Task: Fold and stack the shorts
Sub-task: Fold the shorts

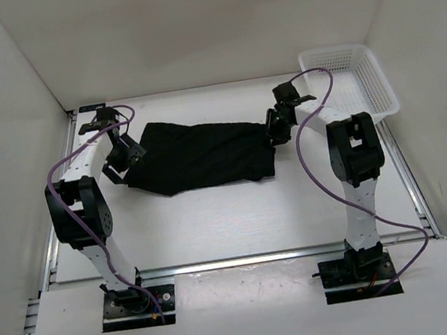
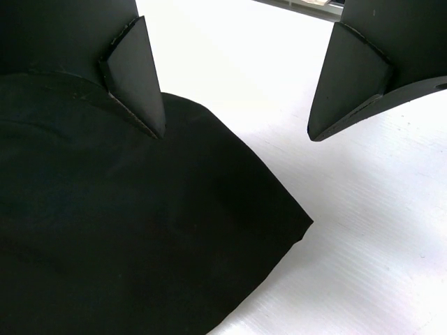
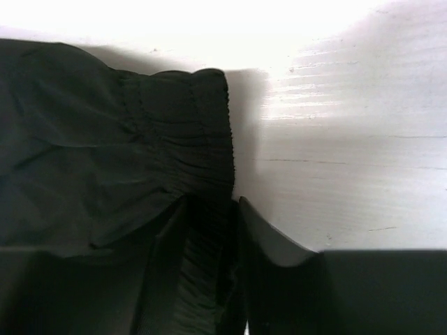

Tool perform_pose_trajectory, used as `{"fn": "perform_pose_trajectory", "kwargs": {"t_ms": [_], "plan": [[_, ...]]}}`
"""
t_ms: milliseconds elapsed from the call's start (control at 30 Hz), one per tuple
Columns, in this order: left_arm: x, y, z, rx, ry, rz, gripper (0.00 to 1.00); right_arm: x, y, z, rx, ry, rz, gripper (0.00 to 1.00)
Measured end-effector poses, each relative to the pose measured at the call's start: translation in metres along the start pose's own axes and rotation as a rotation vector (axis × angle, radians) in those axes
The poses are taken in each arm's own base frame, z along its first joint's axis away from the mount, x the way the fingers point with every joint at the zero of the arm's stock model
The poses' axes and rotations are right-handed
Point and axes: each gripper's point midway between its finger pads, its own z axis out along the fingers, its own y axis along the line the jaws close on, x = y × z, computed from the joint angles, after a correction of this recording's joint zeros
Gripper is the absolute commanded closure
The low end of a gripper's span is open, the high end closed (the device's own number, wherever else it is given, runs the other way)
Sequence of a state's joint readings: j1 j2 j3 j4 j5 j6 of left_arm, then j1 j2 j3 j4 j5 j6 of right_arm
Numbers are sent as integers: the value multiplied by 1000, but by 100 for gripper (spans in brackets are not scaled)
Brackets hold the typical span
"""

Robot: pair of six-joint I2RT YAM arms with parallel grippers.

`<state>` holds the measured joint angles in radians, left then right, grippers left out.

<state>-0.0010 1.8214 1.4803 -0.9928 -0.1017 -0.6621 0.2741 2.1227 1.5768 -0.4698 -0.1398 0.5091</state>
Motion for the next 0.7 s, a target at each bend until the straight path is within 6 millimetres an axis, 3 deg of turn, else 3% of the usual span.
{"fn": "perform_pose_trajectory", "kwargs": {"t_ms": [167, 300, 367, 533, 700], "plan": [[-1, 2, 0, -9, -4, 0, 6, -2, 4, 1, 37, -21, -56, 63], [0, 2, 0, -14, -5, 3, 6, -4, 13, 5, 29, -26, -89, 92], [1, 3, -1, -15, -3, 4, 6, -3, 14, 6, 28, -23, -93, 100], [2, 4, -6, -16, -4, 6, 6, -3, 15, 1, 24, -30, -95, 100], [0, 5, -16, -9, -24, 4, 6, 0, 24, -37, 16, -61, -117, 100]]}}
